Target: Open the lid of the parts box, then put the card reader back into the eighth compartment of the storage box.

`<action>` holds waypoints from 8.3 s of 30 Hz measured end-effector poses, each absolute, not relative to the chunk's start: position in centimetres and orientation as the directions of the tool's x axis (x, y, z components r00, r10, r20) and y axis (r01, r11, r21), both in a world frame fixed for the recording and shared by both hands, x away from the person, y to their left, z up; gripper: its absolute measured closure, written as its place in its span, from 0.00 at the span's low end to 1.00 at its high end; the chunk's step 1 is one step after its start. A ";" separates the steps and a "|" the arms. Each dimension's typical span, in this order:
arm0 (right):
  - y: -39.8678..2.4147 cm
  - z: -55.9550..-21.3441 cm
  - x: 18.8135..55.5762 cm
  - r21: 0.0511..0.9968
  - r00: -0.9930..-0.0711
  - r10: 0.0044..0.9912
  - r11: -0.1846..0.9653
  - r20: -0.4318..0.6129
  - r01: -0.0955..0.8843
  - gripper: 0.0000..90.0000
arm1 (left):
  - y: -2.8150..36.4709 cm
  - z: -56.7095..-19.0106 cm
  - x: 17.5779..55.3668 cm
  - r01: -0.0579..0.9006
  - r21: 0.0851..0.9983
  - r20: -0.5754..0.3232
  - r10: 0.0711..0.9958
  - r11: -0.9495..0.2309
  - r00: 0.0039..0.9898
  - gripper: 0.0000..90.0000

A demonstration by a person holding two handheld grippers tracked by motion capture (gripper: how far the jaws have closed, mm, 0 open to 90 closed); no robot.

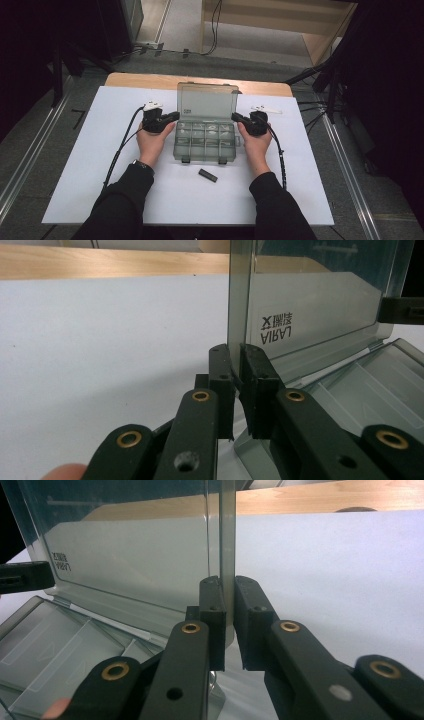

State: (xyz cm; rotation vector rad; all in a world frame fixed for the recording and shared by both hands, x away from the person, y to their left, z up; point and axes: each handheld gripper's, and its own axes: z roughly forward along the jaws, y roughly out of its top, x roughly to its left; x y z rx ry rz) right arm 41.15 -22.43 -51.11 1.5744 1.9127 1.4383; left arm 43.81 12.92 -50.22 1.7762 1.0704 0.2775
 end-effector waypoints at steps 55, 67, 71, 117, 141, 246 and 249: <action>-22.5 -51.4 41.8 0.771 -0.318 0.880 -0.082 0.354 0.632 0.67 | 12.9 -49.9 43.8 0.581 0.810 -0.328 0.758 -0.082 0.564 0.42; -22.7 -50.1 39.8 0.831 -0.373 0.889 -0.014 0.265 0.556 0.14 | 13.1 -49.2 41.9 0.487 0.867 -0.301 0.671 -0.102 0.678 0.03; -22.8 -49.7 38.9 0.846 -0.394 0.887 0.007 0.241 0.534 0.08 | 13.3 -48.7 41.3 0.472 0.876 -0.295 0.666 -0.097 0.685 0.03; -23.0 -49.2 28.2 0.896 -0.555 0.817 0.120 0.156 0.428 0.00 | 19.7 -49.2 30.2 0.368 0.921 -0.201 0.653 -0.128 0.730 0.00; -23.1 -47.8 27.0 0.898 -0.618 0.778 0.187 0.112 0.397 0.00 | 26.1 -47.9 25.7 0.311 0.945 -0.156 0.700 -0.100 0.697 0.00; -13.6 -50.9 27.1 0.715 -0.784 0.611 0.501 0.108 0.488 0.74 | 30.9 -49.0 23.5 0.322 0.944 -0.162 0.759 -0.066 0.631 0.00; -13.5 -51.1 27.1 0.708 -0.783 0.613 0.507 0.105 0.491 0.74 | 30.9 -49.0 23.5 0.323 0.944 -0.162 0.759 -0.066 0.631 0.00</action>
